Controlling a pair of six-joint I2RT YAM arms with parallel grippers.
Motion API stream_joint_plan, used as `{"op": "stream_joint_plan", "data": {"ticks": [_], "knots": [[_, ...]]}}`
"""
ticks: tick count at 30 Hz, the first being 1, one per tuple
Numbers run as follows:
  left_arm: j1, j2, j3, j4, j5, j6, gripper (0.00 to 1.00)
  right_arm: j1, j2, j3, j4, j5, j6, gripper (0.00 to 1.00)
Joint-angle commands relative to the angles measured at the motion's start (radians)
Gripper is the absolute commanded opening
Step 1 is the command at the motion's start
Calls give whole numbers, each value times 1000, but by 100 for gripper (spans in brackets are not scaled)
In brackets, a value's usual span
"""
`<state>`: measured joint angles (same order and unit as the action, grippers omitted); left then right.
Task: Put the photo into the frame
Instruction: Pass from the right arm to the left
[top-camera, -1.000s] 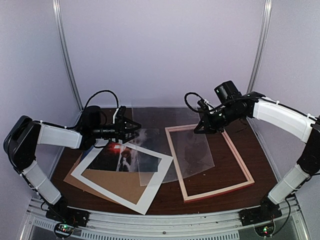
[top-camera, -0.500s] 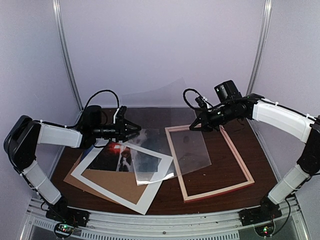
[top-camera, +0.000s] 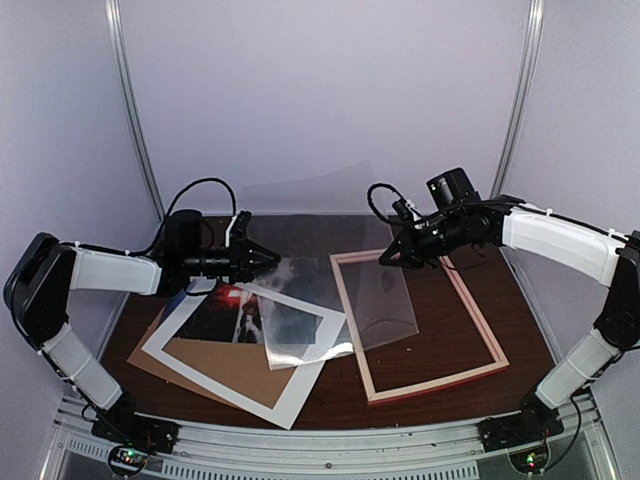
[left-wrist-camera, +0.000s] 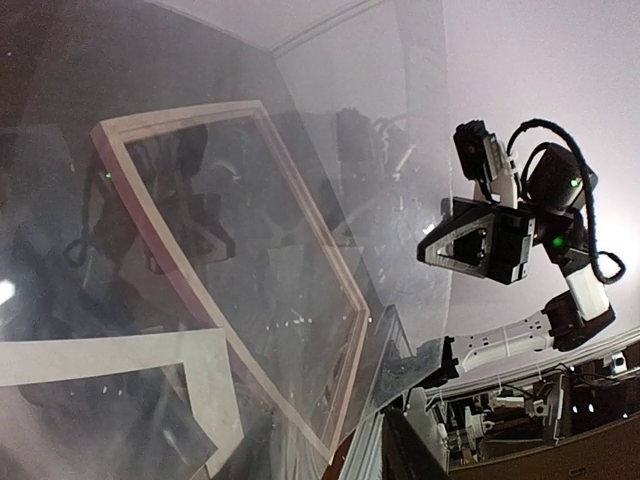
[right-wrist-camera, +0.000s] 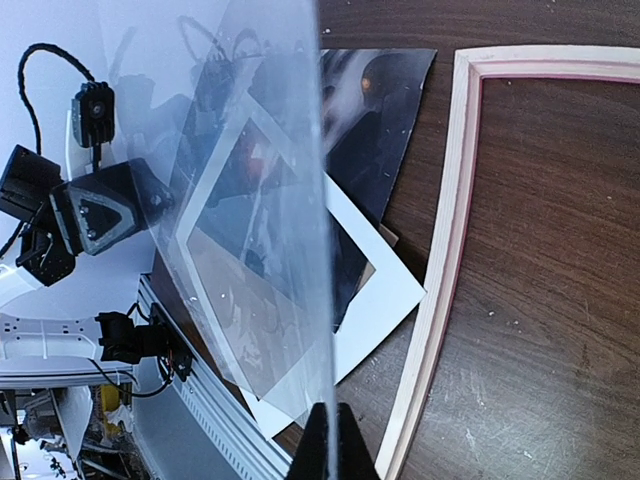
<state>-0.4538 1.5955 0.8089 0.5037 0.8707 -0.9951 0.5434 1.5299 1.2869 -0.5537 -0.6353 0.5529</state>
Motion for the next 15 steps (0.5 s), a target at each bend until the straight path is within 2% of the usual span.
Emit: {"op": "stream_joint_plan", "data": {"ticks": [1, 8, 15], "knots": [[-5, -25, 11, 21, -8, 29, 35, -2, -31, -26, 83, 46, 57, 0], [-5, -16, -6, 63, -10, 2, 43, -3, -37, -40, 96, 55, 67, 0], [-5, -11, -20, 101, -8, -20, 41, -16, -55, -67, 118, 66, 88, 0]]}}
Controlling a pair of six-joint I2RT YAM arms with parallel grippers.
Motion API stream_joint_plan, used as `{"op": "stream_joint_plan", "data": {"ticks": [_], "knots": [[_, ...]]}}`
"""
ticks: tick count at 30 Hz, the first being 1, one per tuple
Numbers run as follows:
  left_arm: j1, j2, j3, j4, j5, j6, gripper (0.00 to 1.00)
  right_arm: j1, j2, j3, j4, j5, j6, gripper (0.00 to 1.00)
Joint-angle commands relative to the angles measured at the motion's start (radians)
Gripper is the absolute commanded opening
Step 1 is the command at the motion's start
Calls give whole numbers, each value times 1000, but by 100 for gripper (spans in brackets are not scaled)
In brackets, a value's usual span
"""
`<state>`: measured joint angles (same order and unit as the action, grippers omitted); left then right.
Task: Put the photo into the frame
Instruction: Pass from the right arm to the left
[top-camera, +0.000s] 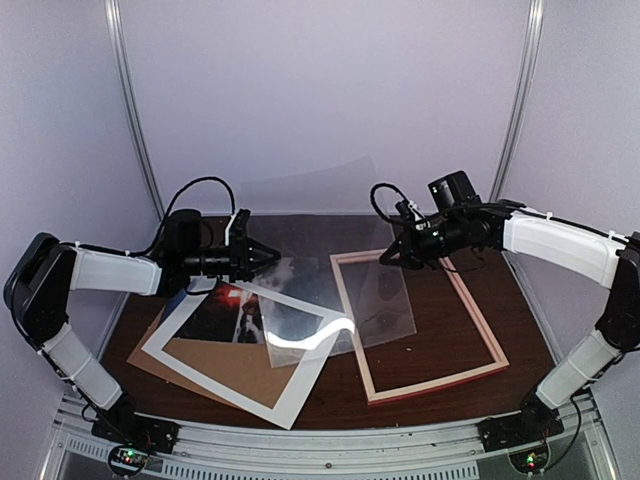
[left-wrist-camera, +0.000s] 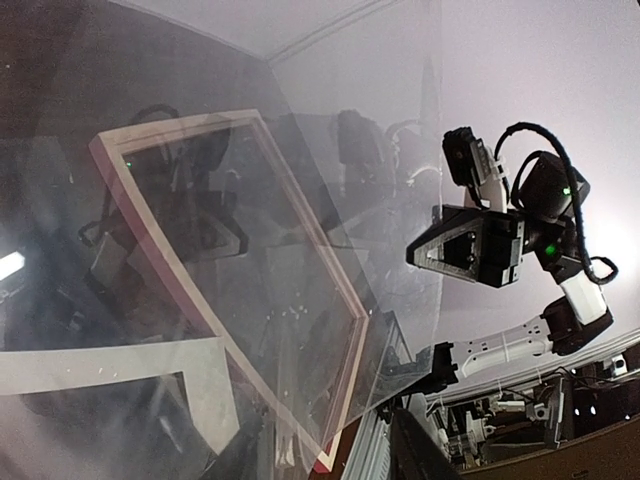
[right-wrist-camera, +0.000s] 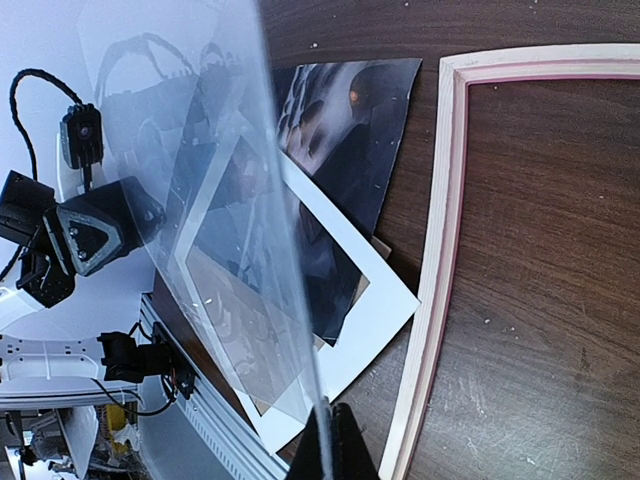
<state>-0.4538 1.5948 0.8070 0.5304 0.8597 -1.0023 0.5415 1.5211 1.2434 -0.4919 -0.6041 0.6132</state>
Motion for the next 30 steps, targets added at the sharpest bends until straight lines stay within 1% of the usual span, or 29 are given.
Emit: {"op": "stream_joint_plan", "data": {"ticks": [1, 6, 9, 11, 13, 14, 16, 20, 22, 24, 27, 28, 30], "knots": [[-5, -12, -20, 77, 3, -13, 40, -16, -48, -28, 61, 35, 31, 0], [-5, -11, -23, 85, 2, -15, 32, -19, -47, -39, 76, 28, 42, 0], [-5, -9, -21, 88, 6, -15, 24, -19, -47, -40, 78, 28, 42, 0], [-5, -5, -20, 85, 7, -15, 20, -18, -45, -39, 81, 20, 44, 0], [-5, 0, -15, 82, 8, -15, 13, -18, -43, -41, 88, 13, 50, 0], [-5, 3, -12, 82, 9, -15, 8, -18, -44, -44, 94, 9, 53, 0], [-5, 6, -10, 80, 7, -15, 0, -19, -45, -50, 102, 9, 55, 0], [-5, -5, 0, 51, 0, -3, 0, -18, -47, -66, 111, 11, 56, 0], [-5, -20, 15, -5, -6, 23, 0, -18, -48, -70, 111, 14, 53, 0], [-5, -48, 35, -90, -21, 64, 0, -19, -46, -63, 92, 26, 42, 7], [-5, -100, 75, -259, -53, 147, 0, -19, -42, -36, 34, 62, 7, 21], [-4, -119, 90, -315, -62, 175, 0, -21, -40, -26, 8, 79, -6, 27], [-4, -169, 120, -421, -80, 239, 0, -23, -33, -7, -50, 112, -35, 42]]}}
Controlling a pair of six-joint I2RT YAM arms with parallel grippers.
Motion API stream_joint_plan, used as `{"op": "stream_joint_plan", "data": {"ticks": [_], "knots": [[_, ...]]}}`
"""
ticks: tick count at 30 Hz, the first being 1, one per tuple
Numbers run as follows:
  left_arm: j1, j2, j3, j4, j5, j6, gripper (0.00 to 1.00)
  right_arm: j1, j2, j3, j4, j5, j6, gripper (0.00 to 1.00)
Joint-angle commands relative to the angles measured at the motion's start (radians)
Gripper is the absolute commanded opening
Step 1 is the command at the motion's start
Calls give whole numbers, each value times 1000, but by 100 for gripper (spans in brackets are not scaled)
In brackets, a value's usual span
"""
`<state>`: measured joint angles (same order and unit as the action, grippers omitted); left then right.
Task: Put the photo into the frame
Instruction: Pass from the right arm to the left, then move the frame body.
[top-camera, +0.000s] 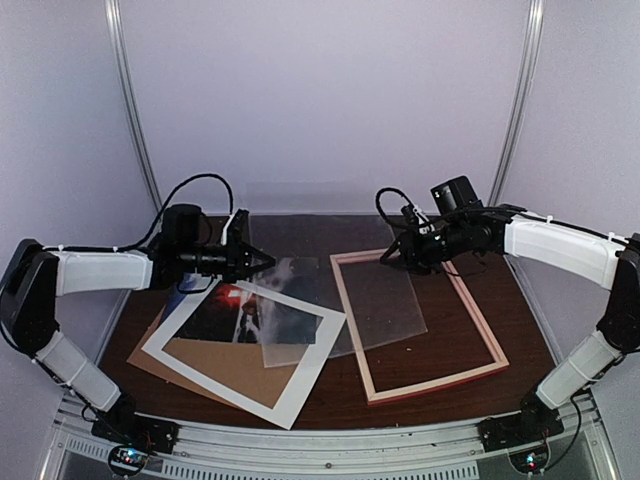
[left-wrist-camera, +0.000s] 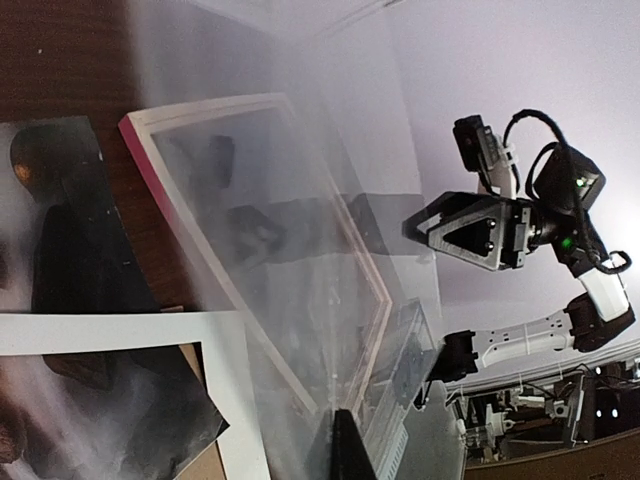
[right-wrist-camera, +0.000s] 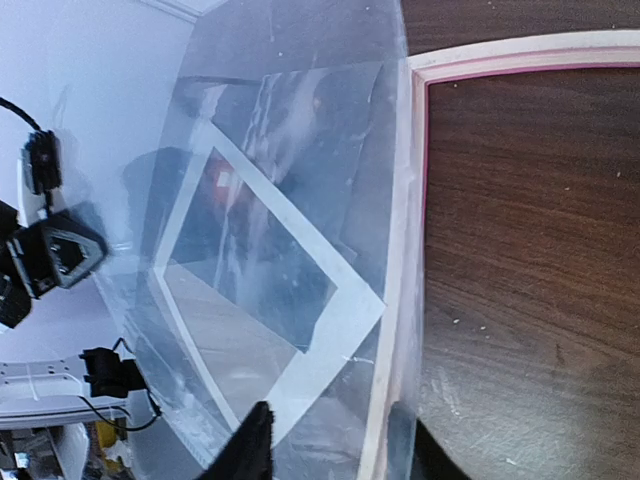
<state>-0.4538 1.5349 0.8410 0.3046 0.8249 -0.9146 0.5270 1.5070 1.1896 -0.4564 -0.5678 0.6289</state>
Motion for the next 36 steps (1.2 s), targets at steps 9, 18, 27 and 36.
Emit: {"op": "stream_joint_plan", "data": {"ticks": [9, 18, 27, 36], "knots": [[0, -263, 230, -590, -128, 310, 0, -20, -21, 27, -212, 201, -136, 98], [16, -304, 465, -911, -189, 467, 0, 71, 32, -33, -219, 280, -190, 96], [27, -315, 684, -1172, -426, 598, 0, 250, 179, -17, -181, 303, -194, 91], [30, -327, 735, -1167, -539, 622, 0, 367, 315, 8, -124, 281, -163, 91]]}}
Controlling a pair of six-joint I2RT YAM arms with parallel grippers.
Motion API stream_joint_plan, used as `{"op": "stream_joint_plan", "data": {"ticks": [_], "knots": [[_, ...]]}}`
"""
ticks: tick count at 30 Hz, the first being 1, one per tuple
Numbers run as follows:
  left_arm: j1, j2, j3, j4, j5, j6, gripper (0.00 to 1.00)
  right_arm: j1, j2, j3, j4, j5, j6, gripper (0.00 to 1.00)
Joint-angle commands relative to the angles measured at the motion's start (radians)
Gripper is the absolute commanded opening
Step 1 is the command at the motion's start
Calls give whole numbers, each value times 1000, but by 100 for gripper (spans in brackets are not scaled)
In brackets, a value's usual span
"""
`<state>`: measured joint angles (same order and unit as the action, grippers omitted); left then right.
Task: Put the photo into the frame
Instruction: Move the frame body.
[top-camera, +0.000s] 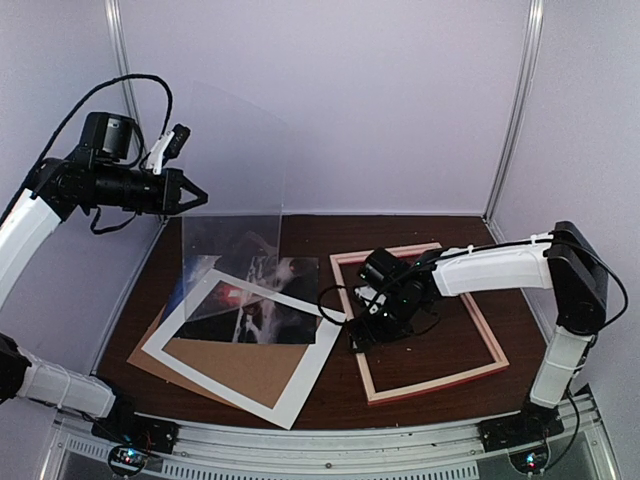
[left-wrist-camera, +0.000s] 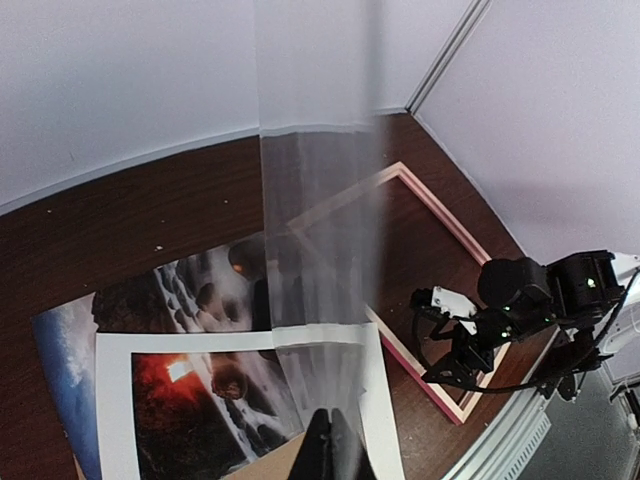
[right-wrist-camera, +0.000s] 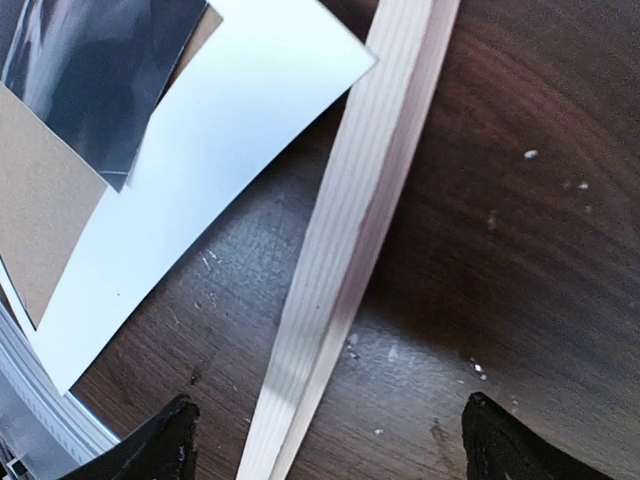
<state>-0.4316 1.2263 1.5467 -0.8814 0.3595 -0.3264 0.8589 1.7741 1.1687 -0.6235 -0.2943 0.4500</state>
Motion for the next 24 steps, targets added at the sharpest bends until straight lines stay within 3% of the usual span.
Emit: {"op": "stream_joint_plan", "data": {"ticks": [1, 11, 24], "knots": [[8, -19, 32, 19, -87, 35, 0, 49, 61, 37, 46, 7, 16, 91], [8, -41, 68, -8, -248, 80, 0, 136, 160, 125, 72, -15, 39, 85], [8, -27, 68, 15, -228, 66, 0, 233, 259, 251, 125, -47, 102, 85]]}}
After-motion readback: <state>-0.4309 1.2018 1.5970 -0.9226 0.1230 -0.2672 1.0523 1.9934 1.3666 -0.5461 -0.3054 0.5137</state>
